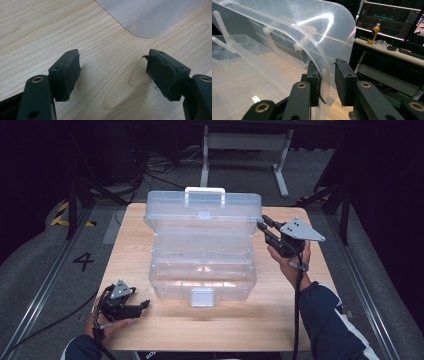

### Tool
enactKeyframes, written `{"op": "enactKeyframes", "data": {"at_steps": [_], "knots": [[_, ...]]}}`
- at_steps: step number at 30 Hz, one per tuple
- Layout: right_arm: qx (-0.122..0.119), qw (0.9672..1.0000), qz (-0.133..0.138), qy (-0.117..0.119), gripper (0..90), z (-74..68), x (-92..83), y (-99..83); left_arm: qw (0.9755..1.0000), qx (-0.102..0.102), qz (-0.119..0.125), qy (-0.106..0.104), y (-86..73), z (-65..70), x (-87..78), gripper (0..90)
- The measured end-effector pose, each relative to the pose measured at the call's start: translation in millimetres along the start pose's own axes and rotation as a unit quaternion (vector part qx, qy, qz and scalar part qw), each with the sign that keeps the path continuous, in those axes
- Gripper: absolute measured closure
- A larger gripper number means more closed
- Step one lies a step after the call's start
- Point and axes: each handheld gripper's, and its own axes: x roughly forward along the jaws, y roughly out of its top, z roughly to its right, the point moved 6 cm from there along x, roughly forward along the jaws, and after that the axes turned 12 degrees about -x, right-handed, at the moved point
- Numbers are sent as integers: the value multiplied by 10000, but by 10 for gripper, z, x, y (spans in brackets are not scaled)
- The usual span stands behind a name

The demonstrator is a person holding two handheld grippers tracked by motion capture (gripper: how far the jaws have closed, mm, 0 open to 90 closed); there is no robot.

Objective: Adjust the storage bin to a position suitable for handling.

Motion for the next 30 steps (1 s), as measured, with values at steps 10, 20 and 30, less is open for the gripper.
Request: {"op": "enactKeyframes", "data": {"at_steps": [10, 20, 30], "knots": [[6, 9999, -16, -126, 766, 48, 62, 24, 10000, -8, -23, 13, 0, -2, 1, 257], [-8, 9997, -117, -220, 785, 111, 140, 57, 10000, 21, -61, -29, 0, 13, 13, 212], [-45, 9995, -154, -259, 793, 155, 193, 76, 10000, 32, -57, -25, 1, 11, 13, 212]]}}
